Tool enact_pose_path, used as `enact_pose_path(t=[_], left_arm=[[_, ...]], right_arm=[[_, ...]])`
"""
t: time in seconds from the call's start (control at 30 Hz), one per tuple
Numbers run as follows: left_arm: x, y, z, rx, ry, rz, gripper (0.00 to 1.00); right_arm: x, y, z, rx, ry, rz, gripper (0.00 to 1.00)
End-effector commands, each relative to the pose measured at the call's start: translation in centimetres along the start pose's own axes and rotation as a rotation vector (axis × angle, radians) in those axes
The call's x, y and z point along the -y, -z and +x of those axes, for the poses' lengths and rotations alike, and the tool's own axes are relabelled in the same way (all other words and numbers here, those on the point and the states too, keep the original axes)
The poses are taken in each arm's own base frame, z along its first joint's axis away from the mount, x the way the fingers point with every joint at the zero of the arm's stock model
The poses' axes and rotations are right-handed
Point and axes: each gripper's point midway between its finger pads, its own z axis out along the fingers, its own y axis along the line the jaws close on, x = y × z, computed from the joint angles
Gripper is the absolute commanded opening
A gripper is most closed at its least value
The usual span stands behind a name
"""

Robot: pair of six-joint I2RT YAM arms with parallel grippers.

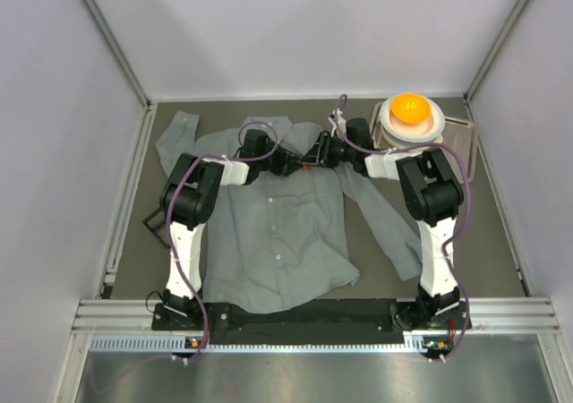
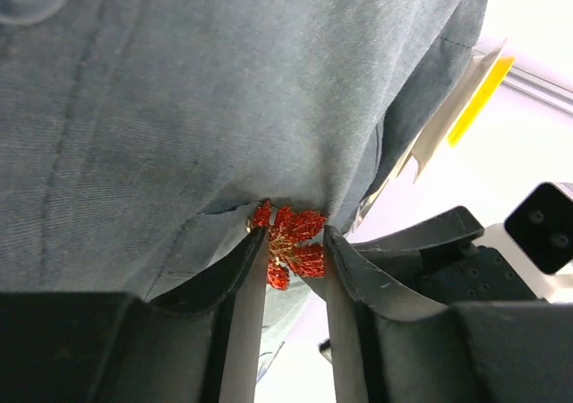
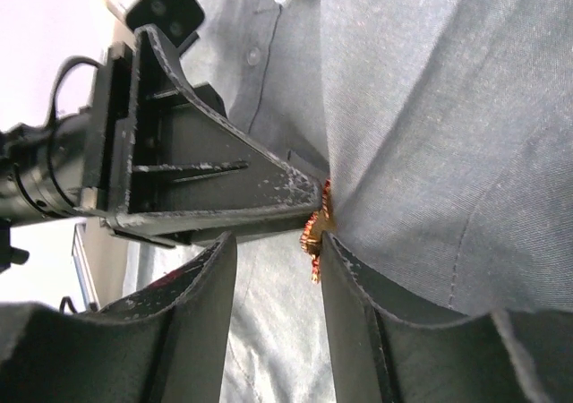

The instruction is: Remove the brooch from the garment

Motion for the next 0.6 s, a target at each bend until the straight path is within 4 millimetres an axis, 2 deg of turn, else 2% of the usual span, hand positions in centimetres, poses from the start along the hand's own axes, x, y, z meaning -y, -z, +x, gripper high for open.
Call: enact_pose_path(t=[0.0,0.17,0.33,0.37,0.43,0.47,0.57], left_arm=[[0.3,0.5,1.0,0.003,-0.084,0.029,0.38],[-0.4,1.2,1.6,0.007,-0.112,0.019,0.52],[-0.3,2.0,1.8,0.012,-0.154,0.019,0.6],[-0.4,2.1,2.1,0.007,-0.16,0.022,0.63],[0.0,2.3,2.3,0.001,-0.172,0.044,0.78],[0.2,2.4,2.4,-0.004,-0.176,0.051,0.8],[0.4,2.3,2.7,-0.016,-0.166,0.051,0.83]], right_arm=[[-4.1,1.7,-3.7,0.092,0.1,-0.072,0.43],[-4.2,1.5,-4.0,0.095,0.108,-0.084,0.44],[-4.1,1.1,-4.0,0.083,0.105,-0.09,0.45],[-4.1,1.0,-4.0,0.081,0.102,-0.093,0.45],[-4.1,1.0,-4.0,0.083,0.102,-0.086,0.45],[-4.1,1.1,-4.0,0.086,0.103,-0.083,0.45],[-4.1,1.3,-4.0,0.088,0.121,-0.065,0.45]])
